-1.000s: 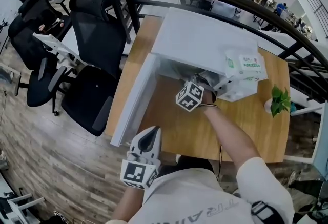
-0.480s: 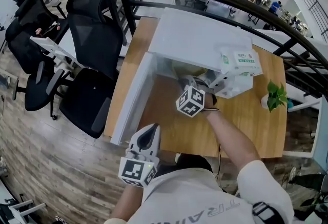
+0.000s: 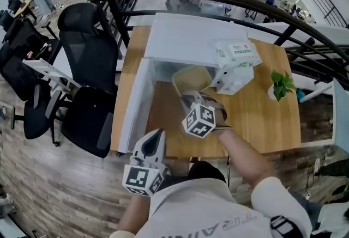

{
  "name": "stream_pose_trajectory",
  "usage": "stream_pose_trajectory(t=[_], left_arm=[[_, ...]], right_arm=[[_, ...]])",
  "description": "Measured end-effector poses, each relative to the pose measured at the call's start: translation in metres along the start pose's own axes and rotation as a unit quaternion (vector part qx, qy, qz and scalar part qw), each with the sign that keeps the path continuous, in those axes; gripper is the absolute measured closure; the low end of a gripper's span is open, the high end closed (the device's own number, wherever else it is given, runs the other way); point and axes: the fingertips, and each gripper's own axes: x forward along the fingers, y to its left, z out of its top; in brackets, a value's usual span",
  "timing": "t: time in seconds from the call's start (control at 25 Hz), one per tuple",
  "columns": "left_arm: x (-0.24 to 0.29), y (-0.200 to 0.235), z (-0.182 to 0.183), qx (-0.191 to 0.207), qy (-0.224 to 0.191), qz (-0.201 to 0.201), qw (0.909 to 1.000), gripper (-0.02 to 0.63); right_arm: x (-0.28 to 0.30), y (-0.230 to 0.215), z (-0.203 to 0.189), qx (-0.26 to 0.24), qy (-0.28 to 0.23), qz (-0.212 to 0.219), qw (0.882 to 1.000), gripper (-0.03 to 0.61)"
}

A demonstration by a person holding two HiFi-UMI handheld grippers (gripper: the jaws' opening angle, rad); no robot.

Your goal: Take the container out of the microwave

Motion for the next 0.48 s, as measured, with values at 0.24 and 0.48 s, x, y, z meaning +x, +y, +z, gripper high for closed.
stream_pose_trajectory(t=[0.24, 0.48], left_arm=[[-0.004, -0.011, 0.0, 0.011, 0.005, -0.035, 0.9993, 0.581], [-0.003, -0.025, 0.001, 0.027, 0.008, -0.074, 0.9969, 0.581]], right_arm=[[-0.046, 0.008, -0.005, 0.04, 0.002, -0.025, 0.999, 0.534], [-0.101, 0.02, -0.015, 0.078, 0.008, -0.054, 0.995, 0.534]])
